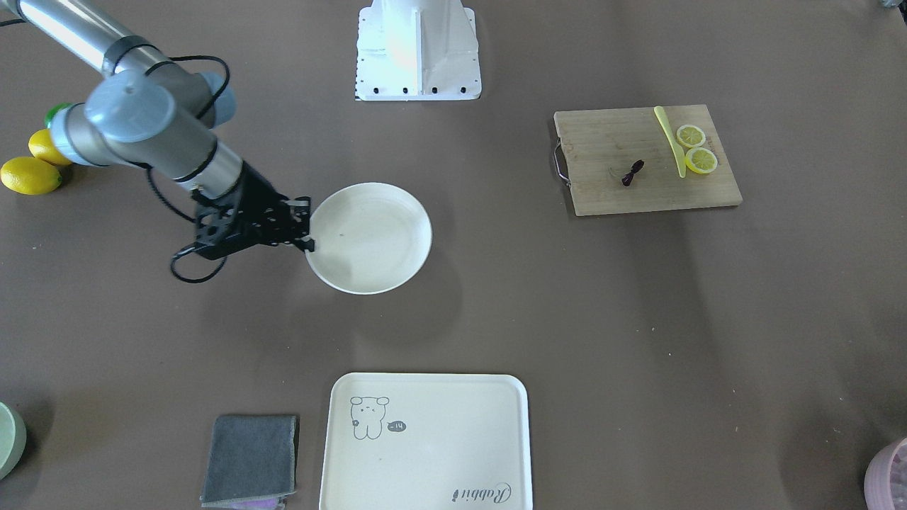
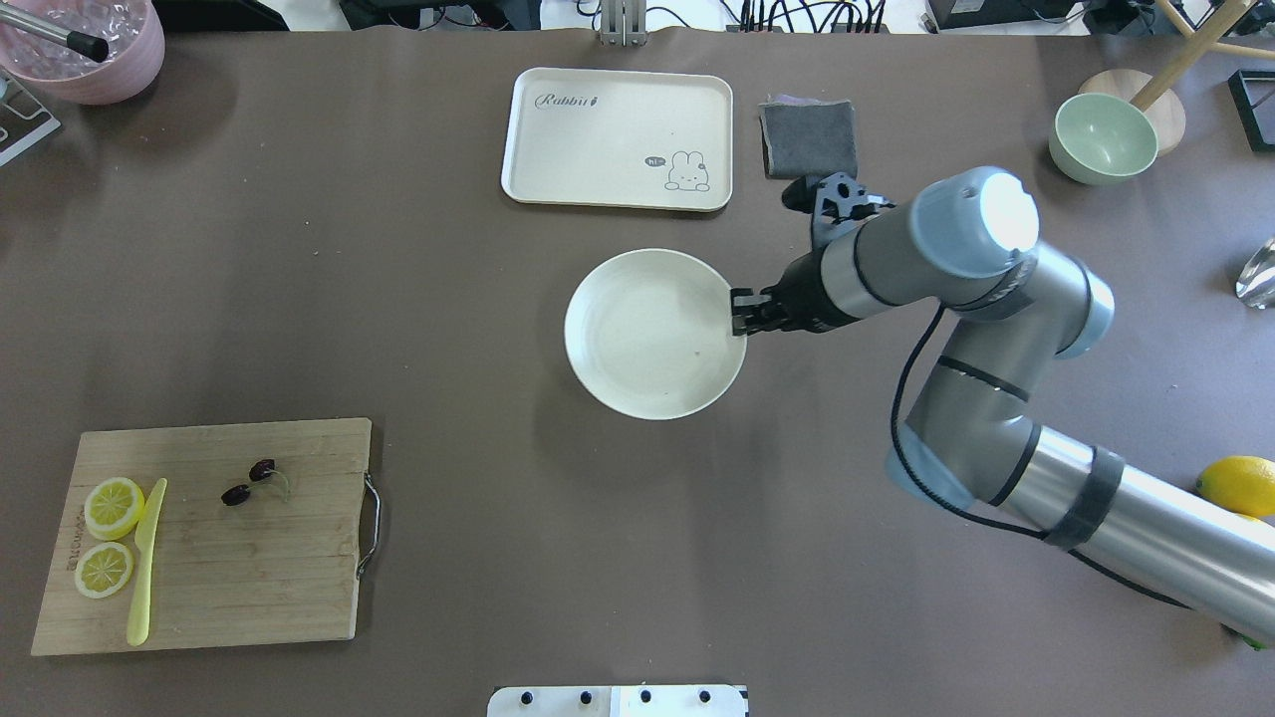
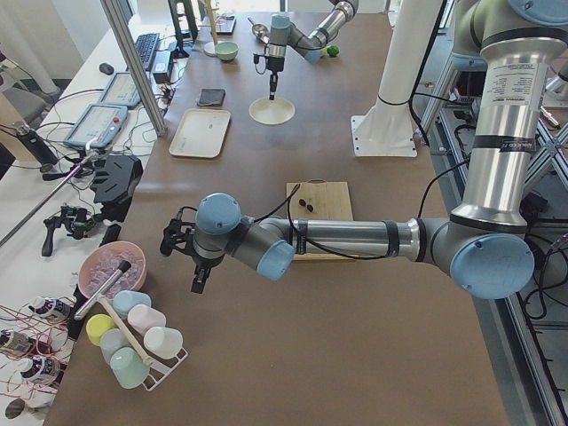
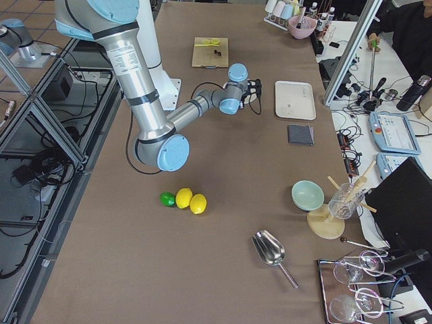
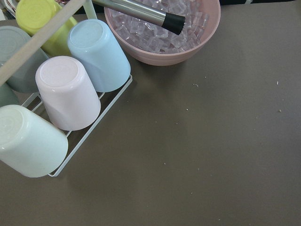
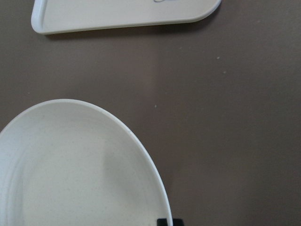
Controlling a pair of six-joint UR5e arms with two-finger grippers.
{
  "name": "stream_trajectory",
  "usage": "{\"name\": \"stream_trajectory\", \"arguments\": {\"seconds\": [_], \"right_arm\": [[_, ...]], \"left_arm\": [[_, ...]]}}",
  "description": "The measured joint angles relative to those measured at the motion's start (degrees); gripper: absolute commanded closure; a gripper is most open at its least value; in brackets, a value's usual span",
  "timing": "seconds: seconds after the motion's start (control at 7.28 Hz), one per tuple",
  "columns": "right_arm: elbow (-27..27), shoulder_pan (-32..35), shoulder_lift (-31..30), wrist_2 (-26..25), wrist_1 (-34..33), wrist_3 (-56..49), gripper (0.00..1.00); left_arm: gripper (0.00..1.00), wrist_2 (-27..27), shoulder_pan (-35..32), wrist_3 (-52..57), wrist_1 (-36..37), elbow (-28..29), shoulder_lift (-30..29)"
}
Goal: Place red cherry on plate
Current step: 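Drag the white plate with the right gripper toward the table center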
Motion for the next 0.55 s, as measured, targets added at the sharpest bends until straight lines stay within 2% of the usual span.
{"name": "stream_trajectory", "arguments": {"seconds": [0.14, 0.41, 0.55], "right_arm": [[-0.3, -2.9, 2.2, -3.2, -3.2, 0.9, 1.00], [-2.0, -5.6, 3.7, -6.3, -5.0, 1.1, 1.00], [-2.5, -5.9, 3.8, -6.7, -5.2, 1.1, 0.83]], "left_arm": [[0.02, 0.0, 0.0, 0.0, 0.0, 0.0, 0.1], [0.02, 0.0, -0.2, 0.0, 0.0, -0.1, 0.3], [0.02, 0.0, -0.2, 0.1, 0.0, -0.1, 0.3]]}}
